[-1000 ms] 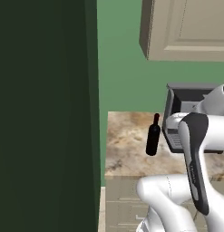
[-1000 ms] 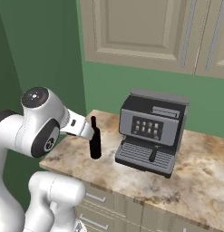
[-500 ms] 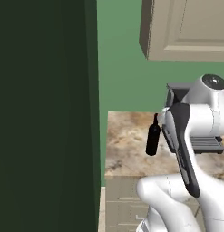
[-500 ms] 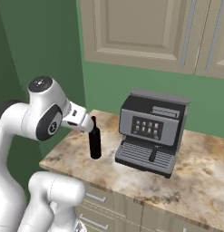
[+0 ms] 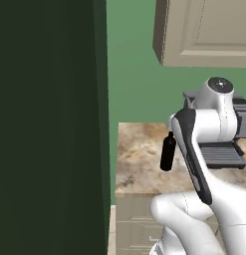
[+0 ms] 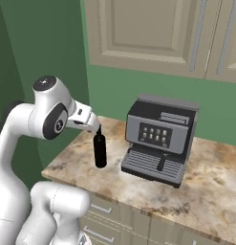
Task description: Place the drinks on the dining counter in a tight cluster.
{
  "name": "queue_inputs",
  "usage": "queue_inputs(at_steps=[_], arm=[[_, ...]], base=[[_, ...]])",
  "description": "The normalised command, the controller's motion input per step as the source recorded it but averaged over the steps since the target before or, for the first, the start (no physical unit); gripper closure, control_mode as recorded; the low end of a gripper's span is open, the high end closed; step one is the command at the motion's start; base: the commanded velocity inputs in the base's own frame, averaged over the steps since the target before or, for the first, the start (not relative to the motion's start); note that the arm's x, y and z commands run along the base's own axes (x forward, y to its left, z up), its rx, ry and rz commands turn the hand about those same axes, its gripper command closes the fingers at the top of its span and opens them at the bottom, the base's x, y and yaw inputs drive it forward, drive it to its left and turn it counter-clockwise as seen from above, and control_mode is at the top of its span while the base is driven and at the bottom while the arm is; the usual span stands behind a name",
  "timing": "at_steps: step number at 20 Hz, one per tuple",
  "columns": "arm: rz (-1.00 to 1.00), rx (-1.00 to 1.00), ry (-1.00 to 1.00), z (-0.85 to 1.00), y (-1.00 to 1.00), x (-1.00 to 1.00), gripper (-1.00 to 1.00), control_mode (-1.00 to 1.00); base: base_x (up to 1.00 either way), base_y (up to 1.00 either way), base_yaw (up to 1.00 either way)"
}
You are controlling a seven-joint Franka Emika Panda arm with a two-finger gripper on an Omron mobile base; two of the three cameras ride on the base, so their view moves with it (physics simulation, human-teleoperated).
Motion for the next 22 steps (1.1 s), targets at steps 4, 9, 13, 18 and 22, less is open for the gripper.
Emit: queue_inputs(at_steps=[4, 9, 13, 18, 22], arm=[[-0.06, -0.06, 0.00, -0.48, 0.02, 0.23, -1.00, -1.00], [-0.03, 0.01, 0.00, -0.65, 0.00, 0.10, -1.00, -1.00], [0.00, 0.02, 0.06, -0.15, -0.01, 0.29, -1.00, -1.00], [0.00, 0.04, 0.13, 0.00, -0.11, 0.44, -1.00, -1.00], [0.00, 0.09, 0.13, 0.00, -0.24, 0.21, -1.00, -1.00]], base=[[0.00, 0.00, 0.00], [0.00, 0.00, 0.00], [0.00, 0.00, 0.00], [0.00, 0.00, 0.00], [0.00, 0.00, 0.00]])
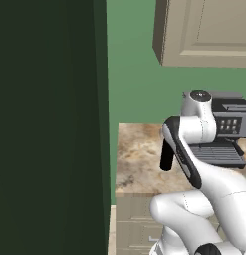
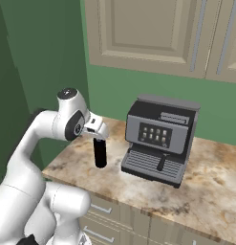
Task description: Place the drinks on the dining counter in a tight cluster.
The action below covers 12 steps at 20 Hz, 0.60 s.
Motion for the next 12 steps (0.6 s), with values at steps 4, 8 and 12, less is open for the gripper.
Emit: queue_inputs(at_steps=[4, 8, 12], arm=[[0.00, 0.11, 0.02, -0.08, -0.15, 0.33, -1.00, -1.00], [0.00, 0.08, -0.04, -0.34, 0.00, 0.14, -1.00, -1.00], [0.00, 0.03, -0.05, -0.36, 0.00, 0.02, -1.00, -1.00]], base=[[0.00, 0.00, 0.00], [0.00, 0.00, 0.00], [0.00, 0.00, 0.00]])
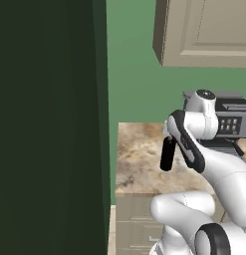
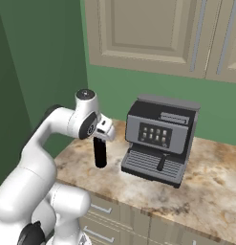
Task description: Place the drinks on the dining counter in a tight cluster.
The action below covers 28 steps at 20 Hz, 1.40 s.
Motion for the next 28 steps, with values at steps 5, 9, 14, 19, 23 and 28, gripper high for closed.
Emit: queue_inputs(at_steps=[5, 9, 14, 19, 23, 28], arm=[[0.00, 0.00, -0.01, -0.23, 0.01, 0.16, -1.00, -1.00], [0.00, 0.00, 0.00, -0.03, 0.04, 0.22, -1.00, -1.00], [0.00, 0.00, 0.02, 0.00, 0.01, 0.27, -1.00, -1.00], [0.00, 0.00, 0.02, -0.06, 0.00, 0.12, -1.00, -1.00], [0.00, 0.00, 0.00, -0.18, 0.00, 0.02, -1.00, -1.00], [0.00, 0.00, 0.00, -0.24, 0.00, 0.11, -1.00, -1.00]], base=[[0.00, 0.00, 0.00], [0.00, 0.00, 0.00], [0.00, 0.00, 0.00], [0.00, 0.00, 0.00], [0.00, 0.00, 0.00], [0.00, 0.00, 0.00]])
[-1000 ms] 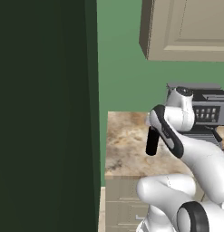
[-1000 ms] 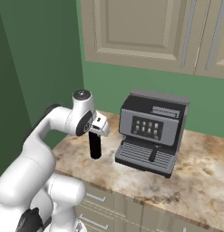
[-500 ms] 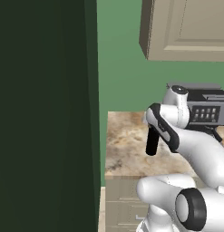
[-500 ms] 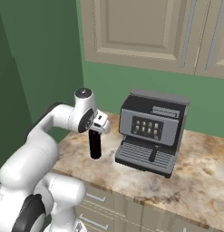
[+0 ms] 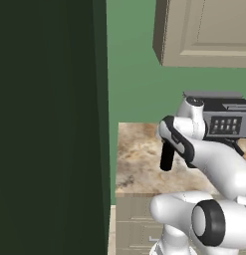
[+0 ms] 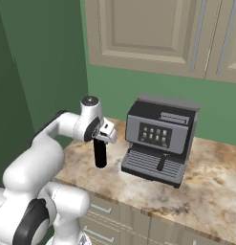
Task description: Place the drinks on the dining counter in a tight cluster.
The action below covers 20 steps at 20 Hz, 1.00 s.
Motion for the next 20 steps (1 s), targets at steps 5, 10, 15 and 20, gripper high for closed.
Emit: queue_inputs(at_steps=[5, 10, 15, 20], arm=[[0.00, 0.00, 0.00, -0.11, 0.01, 0.06, -1.00, -1.00], [0.00, 0.00, 0.00, -0.09, 0.01, 0.04, -1.00, -1.00], [0.00, 0.00, 0.00, -0.04, 0.00, 0.11, -1.00, -1.00], [0.00, 0.00, 0.00, -0.05, 0.00, 0.09, -1.00, -1.00]], base=[[0.00, 0.00, 0.00], [0.00, 0.00, 0.00], [0.00, 0.00, 0.00], [0.00, 0.00, 0.00]])
